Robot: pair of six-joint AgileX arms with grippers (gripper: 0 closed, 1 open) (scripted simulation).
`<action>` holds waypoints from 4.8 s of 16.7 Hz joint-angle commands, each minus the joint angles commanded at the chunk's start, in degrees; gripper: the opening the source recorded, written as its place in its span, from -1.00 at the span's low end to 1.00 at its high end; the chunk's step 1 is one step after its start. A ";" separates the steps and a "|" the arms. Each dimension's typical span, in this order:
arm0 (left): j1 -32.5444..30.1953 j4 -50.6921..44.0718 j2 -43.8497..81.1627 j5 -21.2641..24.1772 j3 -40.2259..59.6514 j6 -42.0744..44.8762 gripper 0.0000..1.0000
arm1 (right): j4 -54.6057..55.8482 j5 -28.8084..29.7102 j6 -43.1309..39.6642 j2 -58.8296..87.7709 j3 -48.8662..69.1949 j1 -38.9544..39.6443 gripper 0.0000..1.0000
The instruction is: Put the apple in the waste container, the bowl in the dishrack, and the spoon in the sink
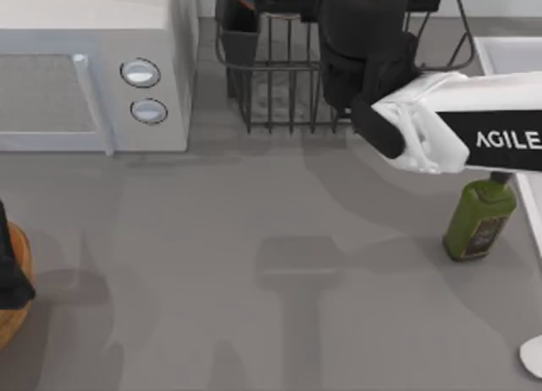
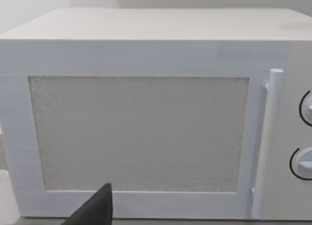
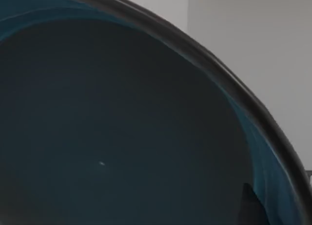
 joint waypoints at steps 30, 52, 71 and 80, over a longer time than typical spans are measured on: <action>0.00 0.00 0.00 0.00 0.00 0.00 1.00 | -3.22 -11.43 0.99 -16.69 -15.06 -6.05 1.00; 0.00 0.00 0.00 0.00 0.00 0.00 1.00 | -40.15 -38.11 -1.02 -117.14 -76.38 -36.21 1.00; 0.00 0.00 0.00 0.00 0.00 0.00 1.00 | -69.11 -38.90 -57.11 -77.67 -50.74 -40.08 1.00; 0.00 0.00 0.00 0.00 0.00 0.00 1.00 | -88.18 -39.35 -96.36 -51.27 -33.05 -43.68 1.00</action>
